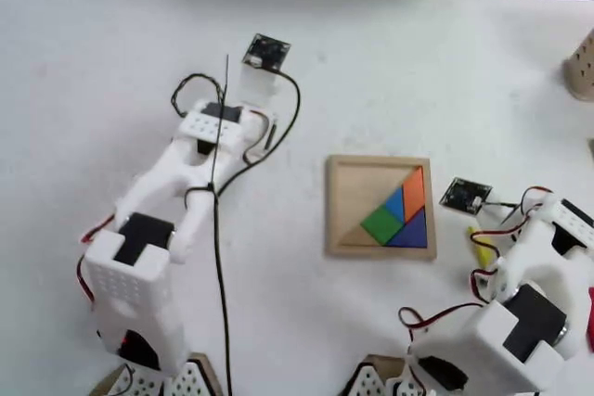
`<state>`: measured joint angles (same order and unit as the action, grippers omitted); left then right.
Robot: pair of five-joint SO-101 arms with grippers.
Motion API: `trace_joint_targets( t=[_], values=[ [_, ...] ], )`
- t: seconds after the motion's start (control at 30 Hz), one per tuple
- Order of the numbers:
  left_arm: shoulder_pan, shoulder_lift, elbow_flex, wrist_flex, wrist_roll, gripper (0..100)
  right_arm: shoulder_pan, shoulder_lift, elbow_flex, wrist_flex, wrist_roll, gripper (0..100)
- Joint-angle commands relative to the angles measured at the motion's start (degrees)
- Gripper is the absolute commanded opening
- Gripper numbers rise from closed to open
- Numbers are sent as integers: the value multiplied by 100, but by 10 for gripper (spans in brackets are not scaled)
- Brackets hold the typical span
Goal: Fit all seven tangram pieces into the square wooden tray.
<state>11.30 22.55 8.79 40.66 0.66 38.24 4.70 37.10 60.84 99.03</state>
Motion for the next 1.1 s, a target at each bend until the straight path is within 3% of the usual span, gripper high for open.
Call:
trace_joint_targets(
  t=[0.0,0.6,0.73,1.07],
  values=[
    [-84,-40,-123,-141,-167,24,57,154,-132,-189,158,309],
    [-84,-40,-123,-141,-167,24,303,31,-1371,1490,185,312],
    [-84,-40,-123,-141,-167,24,549,-374,-1196,1771,765,312],
    [-75,-40,-123,-141,-167,24,558,-558,-220,409,765,312]
  ],
)
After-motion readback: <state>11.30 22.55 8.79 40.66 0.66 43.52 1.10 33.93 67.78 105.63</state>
